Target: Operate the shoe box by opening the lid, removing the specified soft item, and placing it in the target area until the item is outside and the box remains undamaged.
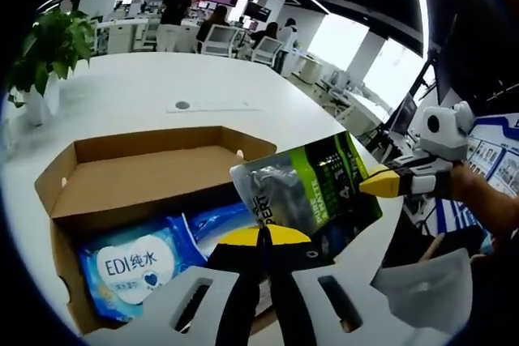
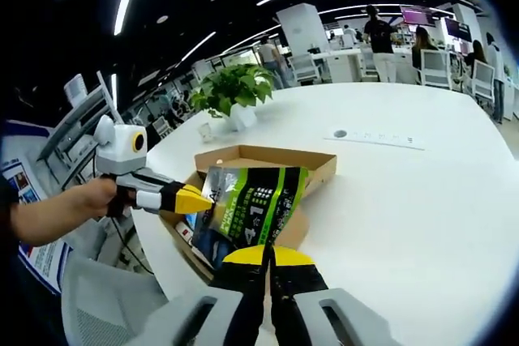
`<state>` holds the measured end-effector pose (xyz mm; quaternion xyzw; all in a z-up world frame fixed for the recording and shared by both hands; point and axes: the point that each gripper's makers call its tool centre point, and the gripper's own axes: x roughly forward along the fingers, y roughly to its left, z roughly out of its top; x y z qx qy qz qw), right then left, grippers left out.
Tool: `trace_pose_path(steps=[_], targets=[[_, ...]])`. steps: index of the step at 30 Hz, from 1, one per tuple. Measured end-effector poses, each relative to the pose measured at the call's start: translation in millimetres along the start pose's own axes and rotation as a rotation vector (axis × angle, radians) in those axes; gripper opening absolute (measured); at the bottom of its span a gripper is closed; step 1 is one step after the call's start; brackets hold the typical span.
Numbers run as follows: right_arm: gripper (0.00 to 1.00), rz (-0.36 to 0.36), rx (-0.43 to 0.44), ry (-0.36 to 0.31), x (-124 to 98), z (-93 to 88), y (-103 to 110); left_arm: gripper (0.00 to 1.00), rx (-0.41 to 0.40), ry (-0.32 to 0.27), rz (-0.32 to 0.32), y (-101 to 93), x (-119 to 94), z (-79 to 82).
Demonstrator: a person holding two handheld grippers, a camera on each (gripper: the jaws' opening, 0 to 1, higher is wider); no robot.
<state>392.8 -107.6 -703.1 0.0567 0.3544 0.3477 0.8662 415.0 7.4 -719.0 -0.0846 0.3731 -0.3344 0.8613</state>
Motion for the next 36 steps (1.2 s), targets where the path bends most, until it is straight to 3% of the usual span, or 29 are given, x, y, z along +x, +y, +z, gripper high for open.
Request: trace_pose_path(steps=[36], targets=[[0.00,-0.099,0.067,0.023,-34.9,-21.1,-74.0,0.00,0.047,0.051,-0.081,-51.4,60.7,12.2]])
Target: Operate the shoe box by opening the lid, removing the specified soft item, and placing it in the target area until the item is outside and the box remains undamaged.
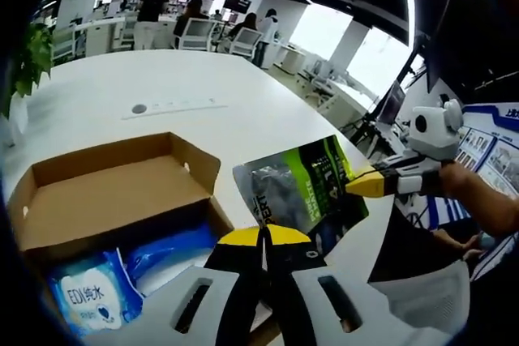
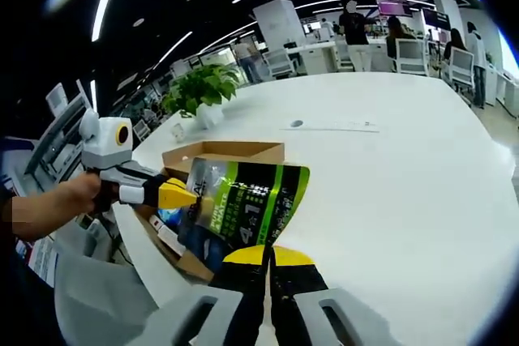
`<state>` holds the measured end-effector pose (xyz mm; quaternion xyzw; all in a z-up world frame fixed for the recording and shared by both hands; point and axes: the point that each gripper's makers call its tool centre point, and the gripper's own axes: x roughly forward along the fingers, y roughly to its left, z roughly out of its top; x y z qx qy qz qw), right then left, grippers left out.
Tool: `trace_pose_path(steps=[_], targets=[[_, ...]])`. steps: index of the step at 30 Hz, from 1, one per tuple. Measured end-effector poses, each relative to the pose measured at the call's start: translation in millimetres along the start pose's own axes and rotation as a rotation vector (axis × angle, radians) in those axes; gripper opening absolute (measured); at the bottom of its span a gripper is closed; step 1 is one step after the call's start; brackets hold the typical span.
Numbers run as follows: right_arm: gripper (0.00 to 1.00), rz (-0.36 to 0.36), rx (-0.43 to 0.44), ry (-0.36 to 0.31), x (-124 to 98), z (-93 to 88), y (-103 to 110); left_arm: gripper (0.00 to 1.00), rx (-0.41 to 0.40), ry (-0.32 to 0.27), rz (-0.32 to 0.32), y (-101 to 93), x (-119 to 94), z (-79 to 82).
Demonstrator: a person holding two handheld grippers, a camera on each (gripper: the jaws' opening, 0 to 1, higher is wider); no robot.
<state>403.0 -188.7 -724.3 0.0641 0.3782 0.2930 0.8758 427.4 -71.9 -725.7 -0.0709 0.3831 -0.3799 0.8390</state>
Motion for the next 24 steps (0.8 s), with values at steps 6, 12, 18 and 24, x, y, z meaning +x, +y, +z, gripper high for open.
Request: trace_pose_path(steps=[6,12,18,24], targets=[[0.00,-0.016,0.016,0.006,-0.6,-3.3,-15.7,0.00,0.012,0.011,-0.007,-5.5,13.9,2.0],[0.00,-0.043,0.017,0.016,-0.3,-8.6,-30.7,0.00,0.017,0.022,-0.017,-9.2,28.4,2.6],[0.00,-0.065,0.021,0.030,1.1,-13.4,-45.0,0.00,0.030,0.037,-0.021,-12.1,43.1,2.9],[0.00,-0.083,0.032,0.038,4.6,-16.8,-59.3,0.00,0.045,0.057,-0.026,-13.9,56.0,0.9]])
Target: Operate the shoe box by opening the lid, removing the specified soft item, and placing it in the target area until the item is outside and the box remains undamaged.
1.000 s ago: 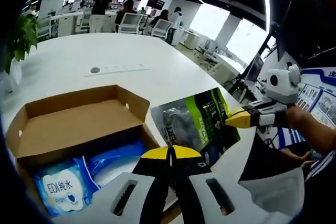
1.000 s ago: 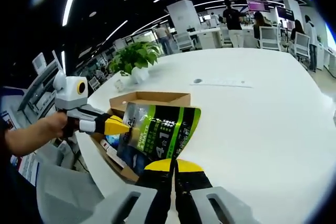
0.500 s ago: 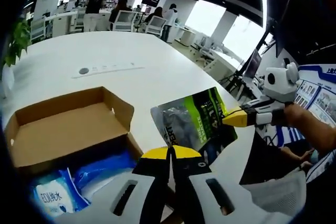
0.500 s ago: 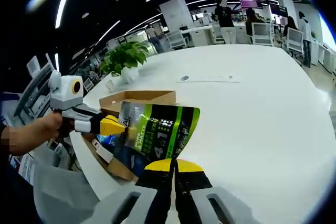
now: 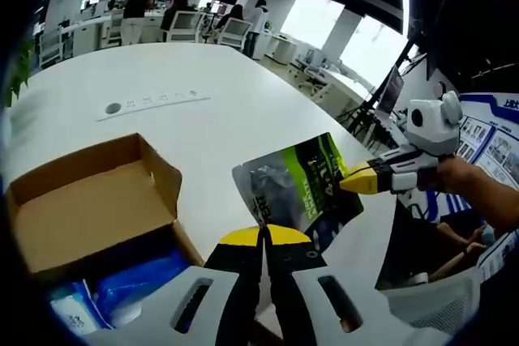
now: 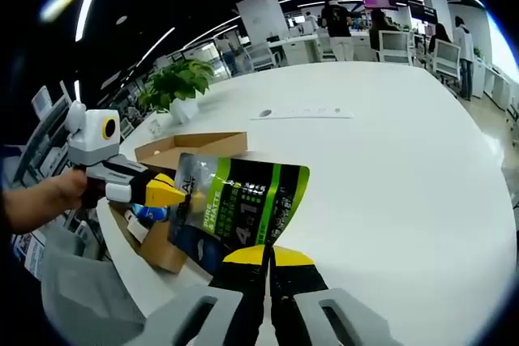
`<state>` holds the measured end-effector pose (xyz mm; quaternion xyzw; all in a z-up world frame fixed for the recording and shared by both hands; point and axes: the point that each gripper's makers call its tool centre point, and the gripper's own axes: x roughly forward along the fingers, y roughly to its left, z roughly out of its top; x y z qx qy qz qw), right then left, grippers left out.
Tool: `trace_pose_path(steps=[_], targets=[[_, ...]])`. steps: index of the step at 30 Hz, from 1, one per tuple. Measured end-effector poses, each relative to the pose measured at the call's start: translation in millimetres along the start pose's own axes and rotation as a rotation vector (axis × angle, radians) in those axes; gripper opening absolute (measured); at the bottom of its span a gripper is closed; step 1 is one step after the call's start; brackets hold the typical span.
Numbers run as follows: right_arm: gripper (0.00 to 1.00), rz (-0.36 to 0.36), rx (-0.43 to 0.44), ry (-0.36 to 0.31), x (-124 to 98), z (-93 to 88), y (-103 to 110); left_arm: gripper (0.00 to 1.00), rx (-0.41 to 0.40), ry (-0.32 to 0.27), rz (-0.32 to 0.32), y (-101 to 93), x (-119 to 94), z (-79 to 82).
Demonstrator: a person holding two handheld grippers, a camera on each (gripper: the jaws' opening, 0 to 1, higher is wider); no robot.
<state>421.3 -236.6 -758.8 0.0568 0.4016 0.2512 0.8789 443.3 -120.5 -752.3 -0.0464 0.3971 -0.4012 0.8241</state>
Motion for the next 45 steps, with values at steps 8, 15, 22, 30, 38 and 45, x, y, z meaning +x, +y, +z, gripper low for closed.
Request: trace_pose_path(steps=[8,15,22,30,38,45], targets=[[0.00,-0.014,0.005,0.012,9.6,-4.3,-13.6,0.00,0.044,0.039,0.009,4.2,16.5,-2.8],[0.00,-0.023,0.002,0.024,20.5,-6.7,-22.6,0.00,0.102,0.065,0.024,9.7,27.0,-3.1],[0.00,-0.036,-0.007,0.032,30.4,-7.8,-32.2,0.00,0.106,0.082,0.036,16.8,39.1,-3.4],[0.00,-0.051,-0.014,0.028,43.2,-11.2,-40.7,0.00,0.162,0.113,0.072,22.4,49.0,-11.1],[0.00,-0.067,-0.007,0.006,51.9,-15.9,-46.0,0.00,0.310,0.117,0.124,26.3,54.6,-7.6],[0.00,-0.067,0.004,0.006,55.9,-19.0,-50.5,0.00,0.406,0.158,0.131,27.6,60.6,-12.1]])
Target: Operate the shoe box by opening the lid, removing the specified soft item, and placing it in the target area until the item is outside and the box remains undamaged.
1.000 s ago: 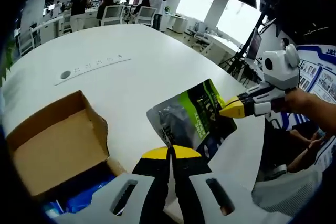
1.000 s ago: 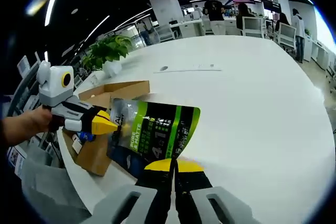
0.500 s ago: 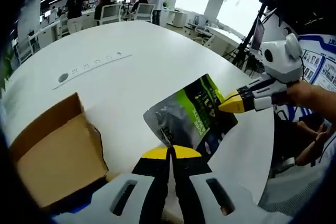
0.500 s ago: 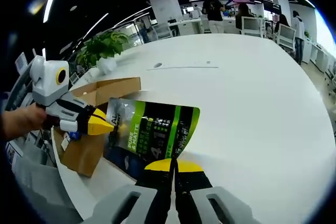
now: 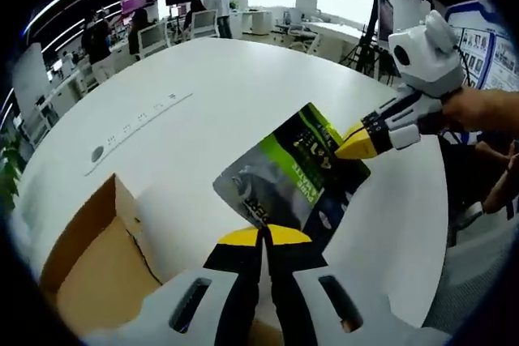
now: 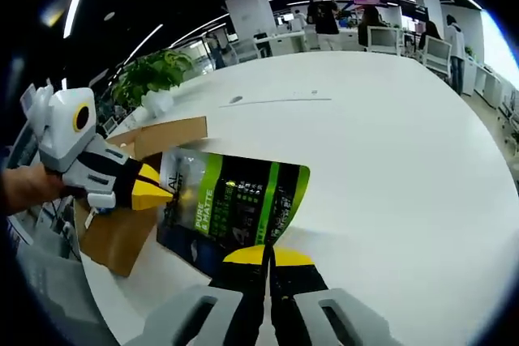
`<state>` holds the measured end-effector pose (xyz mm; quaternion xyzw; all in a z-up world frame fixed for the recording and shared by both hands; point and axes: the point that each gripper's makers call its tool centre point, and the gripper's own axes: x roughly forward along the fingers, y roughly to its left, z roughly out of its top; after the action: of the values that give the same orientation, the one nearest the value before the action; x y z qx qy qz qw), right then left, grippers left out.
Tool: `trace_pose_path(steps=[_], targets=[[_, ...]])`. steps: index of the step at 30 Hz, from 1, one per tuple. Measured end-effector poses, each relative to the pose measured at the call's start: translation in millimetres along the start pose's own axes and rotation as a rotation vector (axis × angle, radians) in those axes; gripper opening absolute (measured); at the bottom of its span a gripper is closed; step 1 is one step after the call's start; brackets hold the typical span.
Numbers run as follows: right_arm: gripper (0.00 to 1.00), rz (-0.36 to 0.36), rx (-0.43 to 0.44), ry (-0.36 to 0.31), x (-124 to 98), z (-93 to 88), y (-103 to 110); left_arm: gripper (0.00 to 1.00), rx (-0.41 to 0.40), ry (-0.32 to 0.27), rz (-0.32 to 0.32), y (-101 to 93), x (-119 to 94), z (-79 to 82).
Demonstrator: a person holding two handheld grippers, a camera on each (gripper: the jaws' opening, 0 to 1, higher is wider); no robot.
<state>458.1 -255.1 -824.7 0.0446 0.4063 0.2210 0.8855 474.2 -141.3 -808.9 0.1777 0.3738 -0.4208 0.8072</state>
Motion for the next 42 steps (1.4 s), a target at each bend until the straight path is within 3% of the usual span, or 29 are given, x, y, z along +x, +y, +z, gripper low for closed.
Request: trace_pose_path(steps=[8,16,30,42], targets=[[0.00,-0.007,-0.005,-0.004,5.3,-1.4,-1.5,0.00,0.178,0.038,0.035,1.6,5.6,-4.0],[0.00,-0.026,-0.024,-0.013,11.7,-1.8,-4.2,0.00,0.254,0.052,0.054,3.1,11.7,-8.4],[0.00,-0.043,-0.038,0.004,21.9,-7.7,-6.8,0.04,0.235,0.058,0.051,5.4,10.1,-9.2],[0.00,-0.060,-0.044,0.014,25.9,-10.4,-10.5,0.06,0.127,-0.010,0.055,12.2,-6.7,6.8]])
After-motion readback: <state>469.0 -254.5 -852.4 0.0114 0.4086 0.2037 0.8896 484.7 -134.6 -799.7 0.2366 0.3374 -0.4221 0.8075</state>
